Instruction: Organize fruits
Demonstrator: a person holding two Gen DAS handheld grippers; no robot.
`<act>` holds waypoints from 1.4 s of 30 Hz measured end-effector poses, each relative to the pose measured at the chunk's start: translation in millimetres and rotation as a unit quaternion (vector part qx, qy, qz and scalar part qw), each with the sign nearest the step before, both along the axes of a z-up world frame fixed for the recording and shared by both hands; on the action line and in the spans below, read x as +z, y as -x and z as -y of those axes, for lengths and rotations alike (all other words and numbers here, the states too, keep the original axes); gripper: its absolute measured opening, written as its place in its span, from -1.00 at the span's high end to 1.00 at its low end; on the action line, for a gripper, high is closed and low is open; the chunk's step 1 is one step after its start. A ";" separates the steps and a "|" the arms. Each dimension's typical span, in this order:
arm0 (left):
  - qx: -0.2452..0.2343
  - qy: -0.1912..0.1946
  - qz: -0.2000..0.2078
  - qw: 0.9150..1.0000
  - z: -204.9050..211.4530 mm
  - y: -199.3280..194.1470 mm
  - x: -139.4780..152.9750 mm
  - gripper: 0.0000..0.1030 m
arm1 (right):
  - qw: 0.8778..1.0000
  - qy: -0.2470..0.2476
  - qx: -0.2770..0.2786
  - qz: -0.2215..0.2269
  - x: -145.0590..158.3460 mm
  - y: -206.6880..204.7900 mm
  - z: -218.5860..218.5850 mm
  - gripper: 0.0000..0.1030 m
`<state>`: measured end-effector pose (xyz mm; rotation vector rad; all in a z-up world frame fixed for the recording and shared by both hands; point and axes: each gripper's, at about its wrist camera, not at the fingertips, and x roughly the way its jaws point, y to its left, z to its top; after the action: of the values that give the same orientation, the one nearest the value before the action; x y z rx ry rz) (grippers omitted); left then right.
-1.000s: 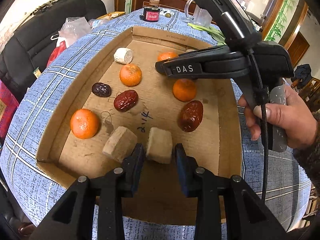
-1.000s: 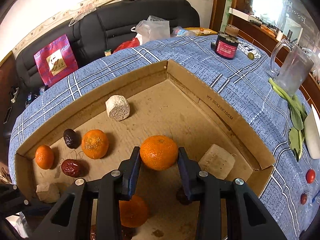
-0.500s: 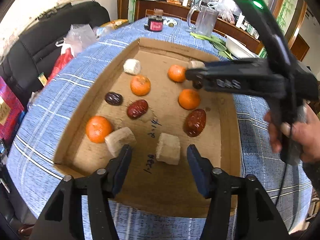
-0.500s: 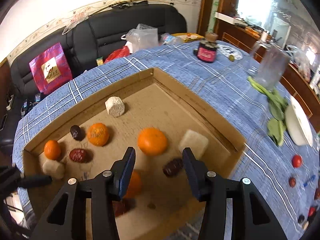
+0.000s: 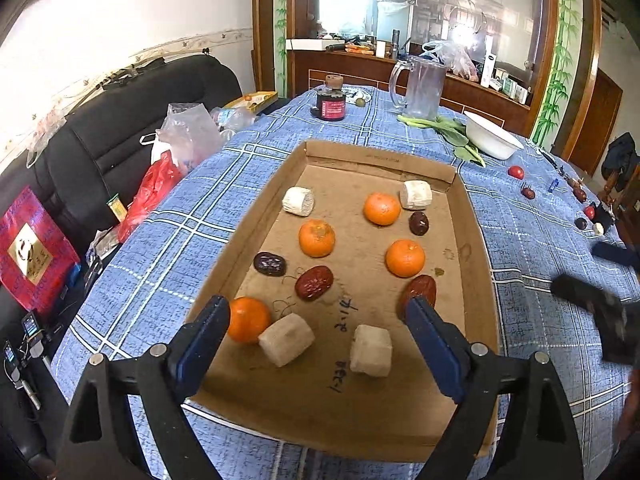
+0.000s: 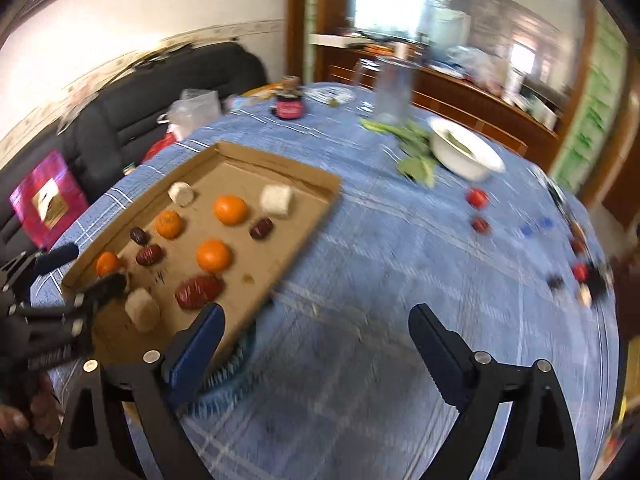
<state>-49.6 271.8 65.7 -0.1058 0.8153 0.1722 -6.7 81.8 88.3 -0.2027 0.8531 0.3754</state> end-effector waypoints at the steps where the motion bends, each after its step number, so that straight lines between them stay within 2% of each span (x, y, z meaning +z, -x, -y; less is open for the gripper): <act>1: 0.000 0.003 -0.002 1.000 1.6 0.8 -0.4 -0.79 | 1.000 -0.003 -0.010 -0.001 -2.2 5.7 4.1 -0.94; 4: 0.004 0.012 -0.012 1.000 8.9 3.5 -2.7 -0.87 | 1.000 -0.006 -0.024 -0.004 -9.6 24.6 9.5 -0.97; 5: 0.006 0.011 -0.019 1.000 12.5 4.8 -4.6 -0.93 | 1.000 0.000 -0.022 -0.001 -11.3 30.8 9.9 -0.97; 8: 0.033 0.000 -0.037 0.999 21.8 16.0 -8.7 -0.94 | 1.000 0.019 -0.003 0.014 -12.6 46.4 10.5 -0.97; 10: 0.038 0.008 -0.032 0.999 26.9 29.1 -7.9 -0.94 | 1.000 0.019 0.006 0.018 -13.1 56.8 15.1 -0.97; 13: 0.052 -0.001 -0.034 0.998 34.9 46.8 -4.6 -0.94 | 0.999 0.016 0.019 0.023 -15.4 70.8 22.0 -0.97; 17: 0.050 -0.029 -0.025 0.998 48.9 68.7 7.0 -0.94 | 1.000 -0.008 0.020 0.013 -16.3 80.4 32.8 -0.97; 21: 0.031 -0.035 -0.006 0.999 53.7 73.9 17.5 -0.93 | 1.000 -0.012 0.017 0.010 -14.4 85.3 33.9 -0.97; 24: 0.053 -0.058 -0.005 0.997 54.0 70.8 19.9 -0.94 | 1.000 -0.002 0.005 0.027 -9.3 88.9 33.8 -0.97; 26: 0.050 -0.068 -0.007 0.996 55.5 69.8 19.1 -0.94 | 1.000 -0.011 -0.002 0.028 -6.5 89.8 36.2 -0.97; 30: 0.018 -0.042 0.003 0.999 55.2 72.9 17.3 -0.93 | 0.999 -0.007 -0.022 0.022 -9.1 88.5 37.7 -0.97; 32: 0.017 -0.037 0.014 0.999 55.0 76.7 18.3 -0.93 | 0.999 -0.004 -0.028 0.017 -11.2 88.8 37.4 -0.97; 36: 0.033 -0.040 0.032 0.998 51.0 83.5 20.0 -0.93 | 0.999 0.007 -0.027 0.019 -13.2 93.6 31.9 -0.97; 42: 0.054 -0.032 0.039 0.997 37.3 88.2 20.9 -0.93 | 0.999 0.009 -0.020 0.034 -11.9 101.2 24.4 -0.97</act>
<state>-137.8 234.5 86.7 -0.0965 0.7267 0.2938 -107.8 57.4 76.5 -0.2134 0.7927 0.3222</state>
